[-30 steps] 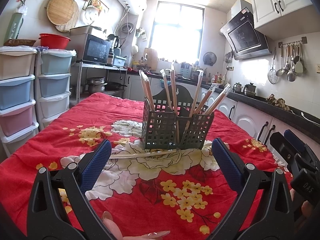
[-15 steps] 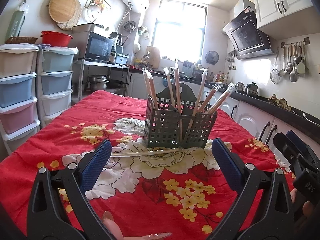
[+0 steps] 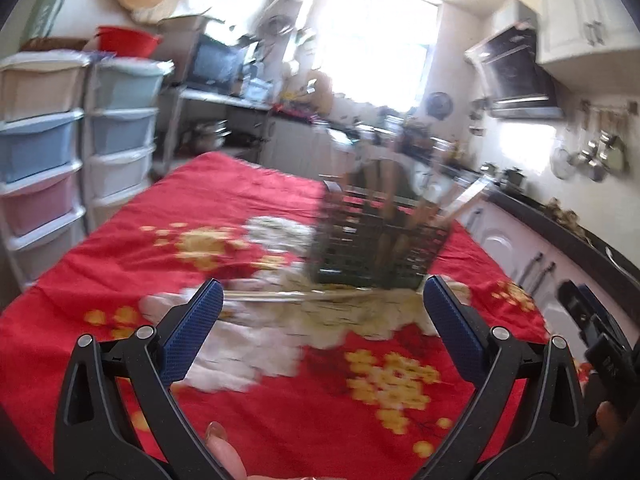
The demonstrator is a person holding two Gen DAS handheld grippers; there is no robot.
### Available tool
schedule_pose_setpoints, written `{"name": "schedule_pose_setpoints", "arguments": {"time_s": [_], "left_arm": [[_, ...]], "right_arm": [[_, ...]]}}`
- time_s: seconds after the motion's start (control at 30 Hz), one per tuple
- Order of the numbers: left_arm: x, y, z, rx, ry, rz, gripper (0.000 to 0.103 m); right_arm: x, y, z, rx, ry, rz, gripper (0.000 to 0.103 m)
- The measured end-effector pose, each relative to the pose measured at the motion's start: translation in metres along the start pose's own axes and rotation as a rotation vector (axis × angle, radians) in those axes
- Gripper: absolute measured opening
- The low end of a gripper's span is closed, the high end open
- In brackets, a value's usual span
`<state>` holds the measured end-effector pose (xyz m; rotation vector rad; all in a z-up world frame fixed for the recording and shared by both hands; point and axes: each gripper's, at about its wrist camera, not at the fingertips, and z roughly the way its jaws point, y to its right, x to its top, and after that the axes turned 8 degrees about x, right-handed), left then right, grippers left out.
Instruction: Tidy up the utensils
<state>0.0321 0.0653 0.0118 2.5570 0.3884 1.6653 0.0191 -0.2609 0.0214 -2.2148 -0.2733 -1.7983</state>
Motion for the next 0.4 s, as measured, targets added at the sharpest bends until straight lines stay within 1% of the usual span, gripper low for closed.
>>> {"name": "schedule_pose_setpoints", "arguments": {"time_s": [0.07,0.1,0.13,0.2,0.23,0.27,0.3,0.33,0.4], "left_arm": [[0.019,-0.024,0.009,0.066,-0.058,-0.014,0.092],[0.028,-0.034,0.015,0.094,-0.084,-0.017,0.092],[0.04,-0.05,0.027,0.159,-0.135,-0.012,0.092],[0.056,-0.079,0.053,0.267,-0.214,-0.011,0.093],[0.06,-0.092,0.069,0.319,-0.243,-0.008,0.093],[0.062,-0.105,0.087,0.371,-0.28,-0.011,0.093],[0.06,-0.113,0.099,0.394,-0.3,-0.015,0.092],[0.054,-0.123,0.119,0.426,-0.34,-0.014,0.092],[0.037,-0.136,0.15,0.456,-0.417,-0.019,0.092]], "right_arm": [[0.009,0.017,0.011,-0.053,-0.06,0.023,0.097],[0.016,0.031,0.02,-0.086,-0.104,0.046,0.097],[0.02,0.043,0.027,-0.11,-0.14,0.074,0.097],[0.026,0.077,0.06,-0.186,-0.303,0.117,0.097],[0.024,0.096,0.082,-0.219,-0.403,0.133,0.097],[0.019,0.108,0.096,-0.24,-0.452,0.146,0.097],[0.011,0.123,0.117,-0.259,-0.526,0.157,0.097],[0.003,0.133,0.133,-0.278,-0.579,0.16,0.097],[-0.014,0.148,0.158,-0.292,-0.644,0.179,0.097]]}}
